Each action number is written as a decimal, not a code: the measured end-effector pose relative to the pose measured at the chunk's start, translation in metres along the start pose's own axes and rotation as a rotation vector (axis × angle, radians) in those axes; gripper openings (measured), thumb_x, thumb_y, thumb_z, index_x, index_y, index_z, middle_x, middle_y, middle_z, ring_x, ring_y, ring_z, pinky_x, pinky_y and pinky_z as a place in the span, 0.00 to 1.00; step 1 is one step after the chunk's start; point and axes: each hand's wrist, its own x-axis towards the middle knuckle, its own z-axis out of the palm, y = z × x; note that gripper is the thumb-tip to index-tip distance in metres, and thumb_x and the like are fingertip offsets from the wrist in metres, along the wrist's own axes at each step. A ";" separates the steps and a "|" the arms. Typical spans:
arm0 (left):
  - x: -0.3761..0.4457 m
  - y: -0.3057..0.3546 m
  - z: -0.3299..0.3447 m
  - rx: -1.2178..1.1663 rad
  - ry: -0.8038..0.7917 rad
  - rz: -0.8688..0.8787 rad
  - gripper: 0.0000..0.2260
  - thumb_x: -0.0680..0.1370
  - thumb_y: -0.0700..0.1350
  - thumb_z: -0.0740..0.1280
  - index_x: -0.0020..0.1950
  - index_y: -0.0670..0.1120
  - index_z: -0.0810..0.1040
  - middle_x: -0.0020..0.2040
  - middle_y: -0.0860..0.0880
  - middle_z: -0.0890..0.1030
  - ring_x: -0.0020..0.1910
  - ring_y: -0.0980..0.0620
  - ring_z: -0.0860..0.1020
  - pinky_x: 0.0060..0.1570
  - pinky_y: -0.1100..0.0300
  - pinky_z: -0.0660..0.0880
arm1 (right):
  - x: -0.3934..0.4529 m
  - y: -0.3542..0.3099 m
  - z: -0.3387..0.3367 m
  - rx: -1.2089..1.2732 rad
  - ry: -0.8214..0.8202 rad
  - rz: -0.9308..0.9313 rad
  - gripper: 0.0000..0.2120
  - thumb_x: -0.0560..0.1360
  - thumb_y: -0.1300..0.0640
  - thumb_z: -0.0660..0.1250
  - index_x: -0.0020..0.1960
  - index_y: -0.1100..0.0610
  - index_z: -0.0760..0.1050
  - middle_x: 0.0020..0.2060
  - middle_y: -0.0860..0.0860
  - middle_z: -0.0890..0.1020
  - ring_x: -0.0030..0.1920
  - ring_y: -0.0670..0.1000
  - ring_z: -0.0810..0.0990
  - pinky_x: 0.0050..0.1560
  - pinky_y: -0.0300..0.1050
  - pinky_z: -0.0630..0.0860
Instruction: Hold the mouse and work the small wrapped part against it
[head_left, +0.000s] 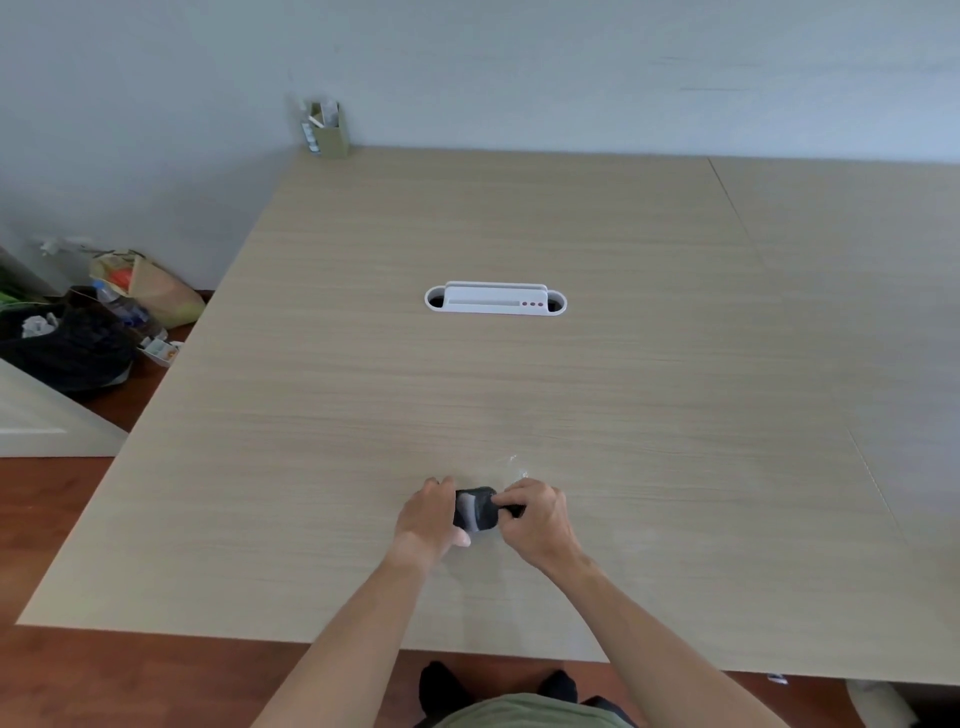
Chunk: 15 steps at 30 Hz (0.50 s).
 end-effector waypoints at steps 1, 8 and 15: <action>0.001 0.000 -0.001 0.013 -0.008 0.015 0.25 0.66 0.44 0.77 0.59 0.43 0.72 0.56 0.45 0.75 0.54 0.43 0.77 0.48 0.54 0.74 | 0.000 0.002 0.000 -0.016 -0.006 0.019 0.11 0.64 0.71 0.65 0.37 0.62 0.84 0.33 0.54 0.83 0.34 0.50 0.79 0.35 0.37 0.74; 0.003 -0.010 0.001 0.212 0.075 0.167 0.29 0.72 0.33 0.68 0.69 0.51 0.68 0.61 0.48 0.74 0.55 0.44 0.79 0.51 0.50 0.78 | 0.001 0.004 -0.013 0.056 0.172 0.192 0.10 0.68 0.70 0.67 0.41 0.61 0.85 0.37 0.51 0.83 0.38 0.48 0.79 0.38 0.26 0.67; -0.009 0.008 0.009 -0.035 0.015 0.019 0.41 0.65 0.64 0.70 0.75 0.56 0.59 0.69 0.45 0.63 0.63 0.41 0.69 0.62 0.51 0.70 | -0.012 0.002 -0.001 0.010 0.014 0.135 0.10 0.67 0.71 0.66 0.39 0.62 0.84 0.33 0.54 0.83 0.35 0.51 0.79 0.37 0.39 0.76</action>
